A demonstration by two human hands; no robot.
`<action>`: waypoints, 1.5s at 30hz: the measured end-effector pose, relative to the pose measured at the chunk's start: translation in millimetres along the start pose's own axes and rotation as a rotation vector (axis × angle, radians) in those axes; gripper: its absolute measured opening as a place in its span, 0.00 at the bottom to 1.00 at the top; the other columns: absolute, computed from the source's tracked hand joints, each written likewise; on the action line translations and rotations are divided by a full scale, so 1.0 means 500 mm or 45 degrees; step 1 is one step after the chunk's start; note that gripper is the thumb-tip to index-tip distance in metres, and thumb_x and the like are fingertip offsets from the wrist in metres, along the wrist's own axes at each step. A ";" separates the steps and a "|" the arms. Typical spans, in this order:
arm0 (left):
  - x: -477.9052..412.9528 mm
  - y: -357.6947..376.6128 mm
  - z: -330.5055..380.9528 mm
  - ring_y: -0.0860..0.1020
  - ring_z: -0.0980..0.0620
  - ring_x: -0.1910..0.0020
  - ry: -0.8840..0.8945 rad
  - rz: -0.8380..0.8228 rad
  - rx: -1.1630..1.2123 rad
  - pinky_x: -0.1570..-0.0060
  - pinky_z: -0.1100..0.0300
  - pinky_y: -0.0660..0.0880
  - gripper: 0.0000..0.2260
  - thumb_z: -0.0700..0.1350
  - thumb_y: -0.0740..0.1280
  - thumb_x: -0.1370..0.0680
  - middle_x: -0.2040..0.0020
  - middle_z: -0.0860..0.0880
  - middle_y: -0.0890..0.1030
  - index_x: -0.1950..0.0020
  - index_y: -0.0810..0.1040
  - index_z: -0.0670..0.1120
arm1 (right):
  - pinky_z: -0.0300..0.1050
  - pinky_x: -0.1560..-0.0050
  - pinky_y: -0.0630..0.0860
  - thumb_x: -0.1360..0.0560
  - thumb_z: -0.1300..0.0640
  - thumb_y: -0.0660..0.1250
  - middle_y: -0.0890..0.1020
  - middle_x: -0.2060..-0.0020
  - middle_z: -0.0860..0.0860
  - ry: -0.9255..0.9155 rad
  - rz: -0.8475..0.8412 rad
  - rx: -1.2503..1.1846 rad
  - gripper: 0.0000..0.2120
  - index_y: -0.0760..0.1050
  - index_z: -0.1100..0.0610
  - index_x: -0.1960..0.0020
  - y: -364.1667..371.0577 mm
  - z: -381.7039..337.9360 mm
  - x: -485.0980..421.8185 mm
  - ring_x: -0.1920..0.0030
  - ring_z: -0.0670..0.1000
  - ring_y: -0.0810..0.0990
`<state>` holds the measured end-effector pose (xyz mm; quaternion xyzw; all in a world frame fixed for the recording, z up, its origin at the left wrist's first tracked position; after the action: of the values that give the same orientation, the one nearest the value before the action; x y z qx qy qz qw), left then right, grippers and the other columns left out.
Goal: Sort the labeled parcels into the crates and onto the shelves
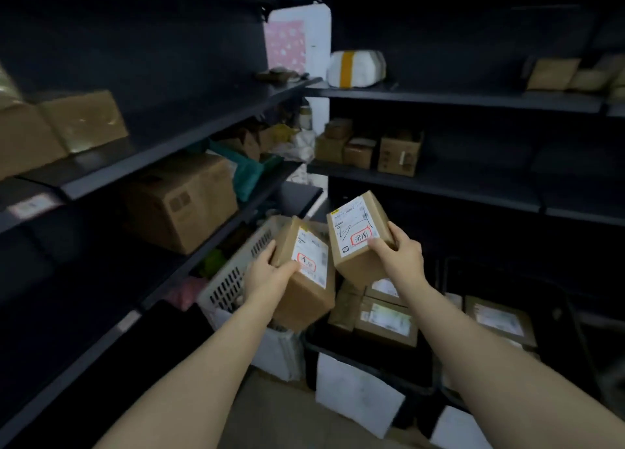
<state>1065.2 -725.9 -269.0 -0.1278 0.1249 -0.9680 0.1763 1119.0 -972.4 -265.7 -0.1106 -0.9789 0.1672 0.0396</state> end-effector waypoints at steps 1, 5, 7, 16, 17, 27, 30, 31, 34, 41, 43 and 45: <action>-0.022 0.039 -0.020 0.76 0.48 0.44 -0.034 -0.053 -0.077 0.40 0.49 0.72 0.37 0.57 0.71 0.37 0.35 0.51 0.75 0.28 0.65 0.60 | 0.54 0.34 0.70 0.27 0.44 0.68 0.66 0.35 0.53 0.017 0.025 0.037 0.32 0.64 0.45 0.26 -0.013 0.026 -0.018 0.42 0.53 0.72; -0.114 0.184 -0.099 0.74 0.44 0.41 -0.188 -0.169 -0.197 0.36 0.45 0.68 0.39 0.60 0.70 0.41 0.35 0.50 0.76 0.30 0.67 0.62 | 0.54 0.36 0.71 0.27 0.43 0.68 0.66 0.34 0.54 0.143 0.155 0.114 0.32 0.64 0.46 0.26 -0.062 0.135 -0.099 0.40 0.56 0.73; -0.158 0.253 -0.126 0.75 0.44 0.42 -0.220 -0.262 -0.242 0.38 0.48 0.70 0.36 0.58 0.71 0.38 0.37 0.48 0.76 0.29 0.68 0.59 | 0.50 0.41 0.72 0.27 0.44 0.68 0.66 0.34 0.54 0.223 0.206 0.120 0.32 0.64 0.47 0.26 -0.081 0.190 -0.137 0.42 0.54 0.72; -0.290 0.453 -0.265 0.77 0.50 0.49 -0.264 -0.781 -0.470 0.49 0.57 0.74 0.28 0.48 0.73 0.29 0.43 0.49 0.79 0.30 0.70 0.57 | 0.53 0.43 0.77 0.29 0.42 0.70 0.71 0.36 0.55 0.522 0.251 0.270 0.32 0.67 0.47 0.28 -0.091 0.431 -0.214 0.44 0.55 0.76; -0.293 0.464 -0.283 0.78 0.50 0.50 -0.285 -0.830 -0.464 0.51 0.58 0.74 0.28 0.46 0.73 0.29 0.44 0.49 0.79 0.31 0.70 0.57 | 0.53 0.43 0.76 0.30 0.41 0.70 0.71 0.36 0.55 0.547 0.245 0.280 0.33 0.67 0.47 0.28 -0.090 0.451 -0.218 0.43 0.55 0.76; -0.326 0.544 -0.413 0.79 0.54 0.48 -0.421 -1.194 -0.488 0.49 0.63 0.74 0.24 0.46 0.75 0.35 0.46 0.50 0.82 0.39 0.77 0.56 | 0.54 0.41 0.76 0.36 0.36 0.68 0.71 0.36 0.55 0.577 0.094 0.311 0.39 0.66 0.46 0.28 -0.032 0.575 -0.278 0.41 0.56 0.76; -0.335 0.576 -0.431 0.77 0.56 0.47 -0.451 -1.342 -0.551 0.49 0.65 0.71 0.18 0.43 0.73 0.30 0.46 0.53 0.80 0.42 0.78 0.56 | 0.53 0.38 0.73 0.29 0.43 0.69 0.68 0.34 0.54 0.497 0.048 0.483 0.31 0.67 0.45 0.28 -0.014 0.591 -0.295 0.38 0.58 0.71; -0.337 0.587 -0.435 0.76 0.56 0.45 -0.459 -1.393 -0.586 0.47 0.64 0.70 0.17 0.43 0.73 0.30 0.45 0.53 0.80 0.44 0.79 0.58 | 0.52 0.36 0.70 0.28 0.43 0.68 0.66 0.34 0.54 0.457 0.022 0.580 0.30 0.67 0.45 0.28 -0.007 0.593 -0.299 0.36 0.59 0.69; -0.339 0.621 -0.460 0.76 0.53 0.43 -0.468 -1.439 -0.629 0.44 0.62 0.69 0.13 0.42 0.71 0.27 0.43 0.50 0.79 0.45 0.79 0.54 | 0.51 0.34 0.65 0.29 0.42 0.68 0.65 0.32 0.53 0.361 -0.049 0.786 0.31 0.66 0.45 0.27 0.014 0.591 -0.303 0.34 0.62 0.63; -0.331 0.601 -0.622 0.75 0.44 0.41 -0.425 -0.983 -0.931 0.43 0.58 0.74 0.22 0.42 0.68 0.24 0.36 0.42 0.72 0.32 0.69 0.44 | 0.52 0.33 0.66 0.28 0.43 0.68 0.62 0.31 0.54 0.443 -0.170 0.689 0.32 0.64 0.46 0.26 0.052 0.649 -0.290 0.33 0.62 0.63; -0.323 0.595 -0.635 0.76 0.47 0.43 -0.564 -1.000 -0.764 0.43 0.54 0.75 0.18 0.40 0.66 0.23 0.40 0.44 0.77 0.33 0.69 0.44 | 0.51 0.34 0.69 0.27 0.44 0.69 0.63 0.32 0.56 0.550 -0.164 0.473 0.33 0.63 0.48 0.25 0.059 0.675 -0.282 0.35 0.60 0.67; -0.333 0.593 -0.611 0.75 0.47 0.41 -0.518 -0.909 -0.662 0.45 0.56 0.75 0.17 0.39 0.63 0.21 0.39 0.44 0.76 0.32 0.68 0.42 | 0.50 0.37 0.72 0.29 0.44 0.70 0.67 0.34 0.56 0.647 -0.132 0.258 0.35 0.63 0.49 0.25 0.062 0.686 -0.275 0.38 0.57 0.71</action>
<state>1218.4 -872.4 -673.9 -0.3892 0.2739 -0.8601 -0.1836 1219.8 -1084.9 -604.3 -0.0944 -0.9202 0.2288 0.3033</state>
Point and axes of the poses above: each hand's wrist, its own x-axis away from the middle knuckle, its own y-axis out of the palm, z = x × y, the point moved 5 cm from there along -x, towards the middle knuckle
